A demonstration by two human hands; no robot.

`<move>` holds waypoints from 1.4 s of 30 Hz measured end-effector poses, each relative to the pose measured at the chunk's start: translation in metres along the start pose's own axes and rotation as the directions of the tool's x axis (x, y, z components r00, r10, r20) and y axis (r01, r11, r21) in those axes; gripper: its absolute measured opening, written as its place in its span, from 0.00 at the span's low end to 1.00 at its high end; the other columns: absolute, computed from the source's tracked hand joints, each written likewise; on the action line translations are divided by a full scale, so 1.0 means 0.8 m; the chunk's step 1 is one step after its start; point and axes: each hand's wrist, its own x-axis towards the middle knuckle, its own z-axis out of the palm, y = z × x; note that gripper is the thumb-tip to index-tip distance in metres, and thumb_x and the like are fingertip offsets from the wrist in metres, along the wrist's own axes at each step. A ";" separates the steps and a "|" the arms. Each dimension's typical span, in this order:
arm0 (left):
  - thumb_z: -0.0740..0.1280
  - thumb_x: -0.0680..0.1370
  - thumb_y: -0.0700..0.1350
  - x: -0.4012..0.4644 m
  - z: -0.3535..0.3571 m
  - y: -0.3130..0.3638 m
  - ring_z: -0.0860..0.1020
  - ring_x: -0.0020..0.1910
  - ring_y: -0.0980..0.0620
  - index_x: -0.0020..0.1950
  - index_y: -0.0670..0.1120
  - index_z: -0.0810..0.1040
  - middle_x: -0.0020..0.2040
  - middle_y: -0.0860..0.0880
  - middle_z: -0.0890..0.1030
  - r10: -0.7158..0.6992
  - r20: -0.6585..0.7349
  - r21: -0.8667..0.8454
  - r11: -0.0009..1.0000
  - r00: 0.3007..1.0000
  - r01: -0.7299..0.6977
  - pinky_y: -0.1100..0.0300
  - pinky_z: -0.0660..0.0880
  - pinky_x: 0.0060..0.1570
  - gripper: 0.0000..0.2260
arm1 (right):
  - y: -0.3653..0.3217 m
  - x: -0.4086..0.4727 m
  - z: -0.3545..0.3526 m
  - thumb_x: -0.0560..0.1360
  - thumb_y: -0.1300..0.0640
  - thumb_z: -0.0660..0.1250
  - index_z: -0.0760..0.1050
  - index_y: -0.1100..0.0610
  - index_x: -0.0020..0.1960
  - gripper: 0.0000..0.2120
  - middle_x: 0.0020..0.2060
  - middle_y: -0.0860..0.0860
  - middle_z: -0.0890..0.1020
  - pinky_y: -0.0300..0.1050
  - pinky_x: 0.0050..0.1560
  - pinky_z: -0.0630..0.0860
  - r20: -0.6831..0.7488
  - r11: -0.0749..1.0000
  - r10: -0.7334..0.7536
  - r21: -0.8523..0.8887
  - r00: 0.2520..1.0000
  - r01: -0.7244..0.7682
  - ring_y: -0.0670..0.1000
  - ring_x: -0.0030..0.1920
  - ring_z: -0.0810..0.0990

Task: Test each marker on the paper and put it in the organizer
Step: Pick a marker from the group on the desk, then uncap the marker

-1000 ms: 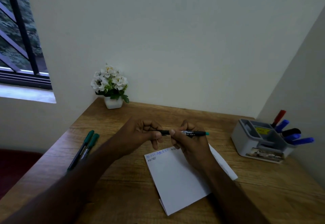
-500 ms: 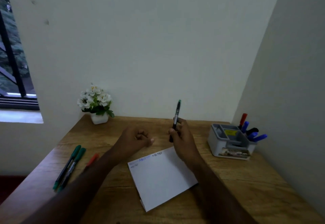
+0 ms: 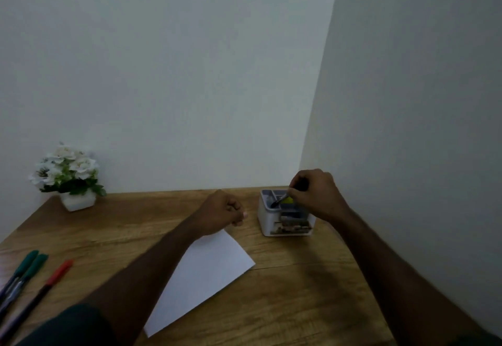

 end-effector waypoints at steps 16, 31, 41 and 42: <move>0.73 0.74 0.42 0.007 -0.013 0.010 0.83 0.36 0.53 0.39 0.40 0.84 0.35 0.47 0.85 0.009 0.046 0.125 0.992 0.999 -0.015 0.65 0.78 0.42 0.06 | -0.001 0.024 0.036 0.64 0.48 0.81 0.82 0.50 0.43 0.13 0.42 0.47 0.83 0.39 0.40 0.78 0.203 0.998 0.049 -0.058 0.978 -0.038 0.44 0.42 0.80; 0.73 0.74 0.44 -0.110 -0.123 -0.027 0.74 0.27 0.61 0.34 0.42 0.82 0.29 0.50 0.82 -0.081 -0.127 0.302 0.946 0.989 0.116 0.68 0.68 0.31 0.10 | -0.146 -0.011 0.113 0.74 0.54 0.70 0.81 0.54 0.45 0.04 0.43 0.48 0.76 0.42 0.44 0.69 0.125 0.961 -0.278 0.018 0.953 0.278 0.49 0.45 0.76; 0.69 0.77 0.38 -0.236 -0.225 -0.078 0.76 0.31 0.62 0.36 0.42 0.81 0.32 0.50 0.80 -0.254 -0.330 0.348 0.863 0.909 0.367 0.73 0.68 0.34 0.09 | -0.289 -0.079 0.250 0.79 0.63 0.61 0.82 0.56 0.57 0.13 0.56 0.54 0.83 0.38 0.48 0.68 0.463 0.878 -0.477 0.286 0.747 0.383 0.54 0.54 0.81; 0.68 0.77 0.37 -0.244 -0.231 -0.081 0.77 0.32 0.63 0.39 0.40 0.81 0.33 0.48 0.81 -0.273 -0.355 0.334 0.856 0.894 0.394 0.74 0.69 0.34 0.07 | -0.302 -0.085 0.260 0.79 0.63 0.60 0.81 0.55 0.58 0.14 0.56 0.54 0.83 0.39 0.49 0.71 0.486 0.874 -0.483 0.310 0.728 0.373 0.55 0.54 0.81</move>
